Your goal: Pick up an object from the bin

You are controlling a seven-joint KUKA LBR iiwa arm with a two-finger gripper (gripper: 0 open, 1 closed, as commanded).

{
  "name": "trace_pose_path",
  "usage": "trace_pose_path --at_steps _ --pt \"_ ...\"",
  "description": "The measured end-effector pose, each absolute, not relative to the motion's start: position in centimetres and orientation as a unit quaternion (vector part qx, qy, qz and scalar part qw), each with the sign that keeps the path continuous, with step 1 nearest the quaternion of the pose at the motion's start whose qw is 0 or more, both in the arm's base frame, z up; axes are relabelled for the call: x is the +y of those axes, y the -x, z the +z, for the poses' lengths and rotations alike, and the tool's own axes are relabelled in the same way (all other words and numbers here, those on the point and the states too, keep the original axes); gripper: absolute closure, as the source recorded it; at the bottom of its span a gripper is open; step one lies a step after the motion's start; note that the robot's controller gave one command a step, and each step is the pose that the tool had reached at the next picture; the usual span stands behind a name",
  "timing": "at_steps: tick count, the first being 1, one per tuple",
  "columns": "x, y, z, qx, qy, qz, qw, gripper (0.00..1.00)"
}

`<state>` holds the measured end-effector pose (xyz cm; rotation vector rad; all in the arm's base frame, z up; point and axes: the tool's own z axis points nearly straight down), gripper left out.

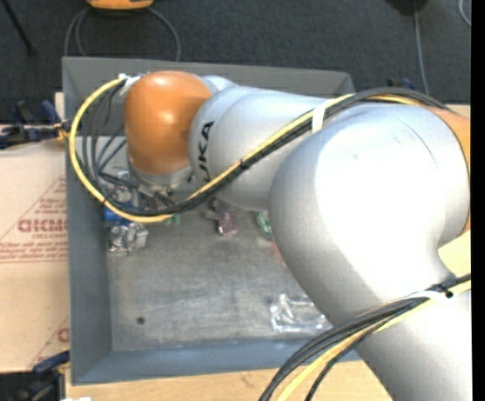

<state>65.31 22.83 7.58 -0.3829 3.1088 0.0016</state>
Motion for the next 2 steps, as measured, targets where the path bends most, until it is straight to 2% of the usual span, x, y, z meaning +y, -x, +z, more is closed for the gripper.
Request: trace_pose_path --at_steps 1,2 --pt "22.8 -64.6 19.6 0.991 0.133 0.001 0.007 1.00" --pt "21.2 -64.5 26.7 0.992 0.123 0.001 0.007 1.00"
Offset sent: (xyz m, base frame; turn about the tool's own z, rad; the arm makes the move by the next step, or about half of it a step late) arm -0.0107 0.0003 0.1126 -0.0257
